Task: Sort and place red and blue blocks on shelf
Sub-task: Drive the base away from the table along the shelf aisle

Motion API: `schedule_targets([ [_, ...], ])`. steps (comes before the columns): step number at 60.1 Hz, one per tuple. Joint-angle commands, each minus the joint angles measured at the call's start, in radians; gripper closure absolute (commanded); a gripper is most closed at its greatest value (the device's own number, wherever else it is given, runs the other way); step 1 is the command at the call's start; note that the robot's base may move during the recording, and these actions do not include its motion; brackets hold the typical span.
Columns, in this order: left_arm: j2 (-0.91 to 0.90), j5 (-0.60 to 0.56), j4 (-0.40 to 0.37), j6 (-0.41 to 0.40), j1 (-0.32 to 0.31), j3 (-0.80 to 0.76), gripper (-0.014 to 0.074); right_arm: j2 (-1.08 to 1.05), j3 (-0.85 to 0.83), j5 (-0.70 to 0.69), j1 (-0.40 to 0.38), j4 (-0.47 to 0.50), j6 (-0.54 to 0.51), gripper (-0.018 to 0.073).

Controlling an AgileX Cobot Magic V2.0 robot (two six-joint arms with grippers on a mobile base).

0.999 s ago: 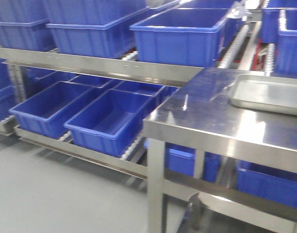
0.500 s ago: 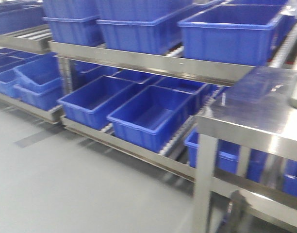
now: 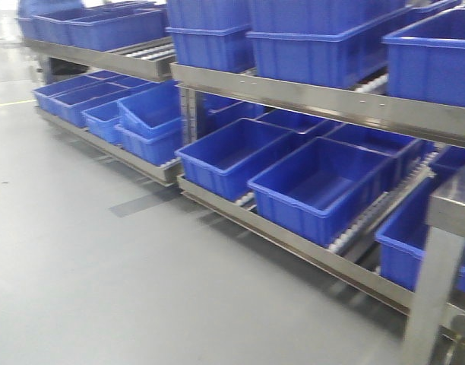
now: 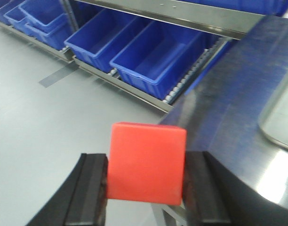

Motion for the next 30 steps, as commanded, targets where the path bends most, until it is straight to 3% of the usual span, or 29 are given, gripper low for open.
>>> schedule_targets([
  [1, 0.001, -0.083, 0.003, -0.007, 0.000, -0.032, 0.0470, -0.003, -0.030, -0.083, -0.004, -0.016, -0.004, 0.0495],
  [30, 0.001, -0.083, 0.003, -0.007, 0.000, -0.032, 0.0470, -0.003, -0.030, -0.083, -0.004, -0.016, -0.004, 0.0495],
])
